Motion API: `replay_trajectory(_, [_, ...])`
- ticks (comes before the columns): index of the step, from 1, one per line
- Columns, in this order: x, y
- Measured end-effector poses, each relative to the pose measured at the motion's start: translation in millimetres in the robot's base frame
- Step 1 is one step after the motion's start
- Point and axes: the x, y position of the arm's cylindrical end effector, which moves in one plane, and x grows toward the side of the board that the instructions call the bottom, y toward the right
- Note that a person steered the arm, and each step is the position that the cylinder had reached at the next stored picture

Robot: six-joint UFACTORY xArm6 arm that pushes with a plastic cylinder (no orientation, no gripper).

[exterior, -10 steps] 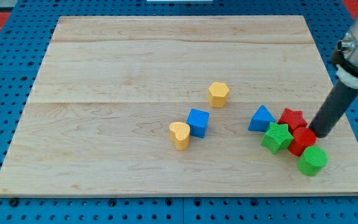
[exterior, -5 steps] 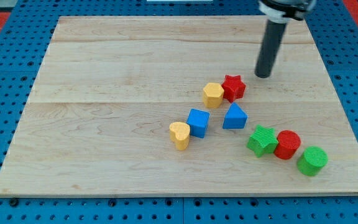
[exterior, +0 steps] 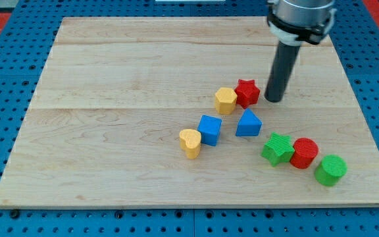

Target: Slide red star to the top right

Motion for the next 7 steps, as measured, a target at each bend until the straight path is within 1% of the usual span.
replay_trajectory(1, [22.7,-10.1])
replay_trajectory(2, [3.4,-100.8])
replay_trajectory(3, [-59.0,-65.9])
replay_trajectory(4, [-82.7,-26.0])
replay_trajectory(5, [-77.7,-15.0])
replay_trajectory(6, [-92.5,11.6])
replay_trajectory(7, [-149.5,20.7])
